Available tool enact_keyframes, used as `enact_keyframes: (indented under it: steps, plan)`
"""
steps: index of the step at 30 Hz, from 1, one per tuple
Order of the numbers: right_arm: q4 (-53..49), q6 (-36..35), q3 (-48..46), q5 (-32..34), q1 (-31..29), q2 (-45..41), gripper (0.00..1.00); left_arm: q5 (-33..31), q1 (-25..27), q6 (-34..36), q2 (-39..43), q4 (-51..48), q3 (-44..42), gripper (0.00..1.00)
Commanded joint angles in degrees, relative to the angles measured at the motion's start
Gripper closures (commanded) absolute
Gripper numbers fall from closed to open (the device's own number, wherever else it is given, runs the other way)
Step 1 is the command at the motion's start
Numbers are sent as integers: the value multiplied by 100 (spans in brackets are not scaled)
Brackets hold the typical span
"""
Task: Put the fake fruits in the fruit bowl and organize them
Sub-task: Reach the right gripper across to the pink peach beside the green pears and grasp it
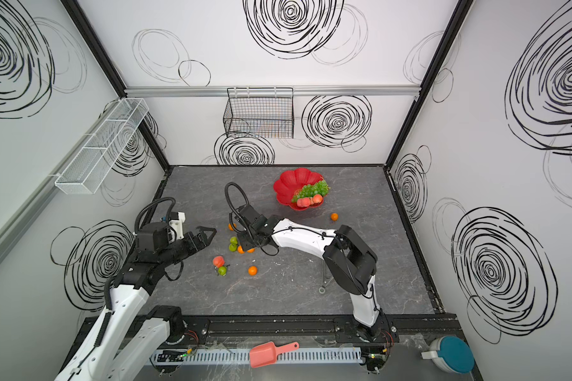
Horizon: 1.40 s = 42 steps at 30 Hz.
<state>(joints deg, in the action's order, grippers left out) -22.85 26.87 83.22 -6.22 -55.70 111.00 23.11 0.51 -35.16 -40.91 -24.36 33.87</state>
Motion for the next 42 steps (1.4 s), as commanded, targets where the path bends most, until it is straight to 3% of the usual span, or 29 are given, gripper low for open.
enact_keyframes:
  steps: [1,8,14,24,42]
  plan:
    - [-195,179,287,67,-200,190,46,-335,-51,-60,105,-302,69,4]
    - [-20,332,614,-269,-562,494,47,-1734,-154,-396,250,-1231,445,4]
    - [29,371,999,-454,-790,888,47,-2345,-374,-613,316,-1648,627,4]
    - [-189,371,1764,-442,-819,1576,43,-2387,-490,-676,319,-1677,684,4]
    - [-480,336,2242,-530,-783,2154,42,-2100,-552,-733,285,-1431,524,4]
